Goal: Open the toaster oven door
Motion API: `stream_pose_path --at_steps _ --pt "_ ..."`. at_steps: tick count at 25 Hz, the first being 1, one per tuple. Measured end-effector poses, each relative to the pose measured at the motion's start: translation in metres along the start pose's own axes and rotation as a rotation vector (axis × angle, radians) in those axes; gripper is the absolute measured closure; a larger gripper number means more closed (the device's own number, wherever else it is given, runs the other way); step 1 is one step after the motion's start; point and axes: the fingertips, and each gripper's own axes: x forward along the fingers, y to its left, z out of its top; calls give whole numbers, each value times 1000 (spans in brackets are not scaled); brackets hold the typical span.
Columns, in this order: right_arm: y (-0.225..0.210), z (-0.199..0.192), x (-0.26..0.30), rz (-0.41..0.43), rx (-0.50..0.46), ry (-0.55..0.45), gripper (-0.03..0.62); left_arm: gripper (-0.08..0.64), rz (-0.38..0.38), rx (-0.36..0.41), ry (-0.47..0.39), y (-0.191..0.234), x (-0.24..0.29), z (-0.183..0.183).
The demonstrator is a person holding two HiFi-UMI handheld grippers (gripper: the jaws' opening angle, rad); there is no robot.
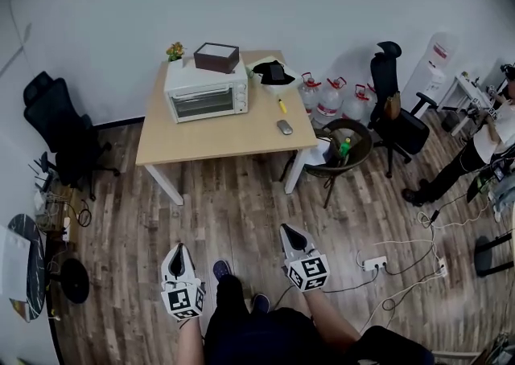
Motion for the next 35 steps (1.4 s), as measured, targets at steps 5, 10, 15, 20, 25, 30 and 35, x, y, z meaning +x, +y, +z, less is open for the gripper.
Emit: stream_pose_path --at_steps 5,10,15,20,25,30,35 --pt "-6 -5 12 -13 8 -2 578 557 -14 -3 11 2 19 -9" --pt "-13 8 37 -8 -1 -25 578 557 -10 -22 -15 11 43 -3" --pt "-17 6 49 -18 20 -25 578 557 -23 -20 -22 13 58 -1" --pt "-22 6 65 -26 26 -21 578 557 -14 -25 -17 23 67 -2" --pt "-26 5 73 -27 35 -19 577 557 -16 -41 -11 25 74 -8" --pt "-29 3 87 -23 35 -3 578 557 -15 -38 4 30 87 -11" --pt "-32 6 110 -16 32 13 578 557 -2 -51 25 42 108 -15"
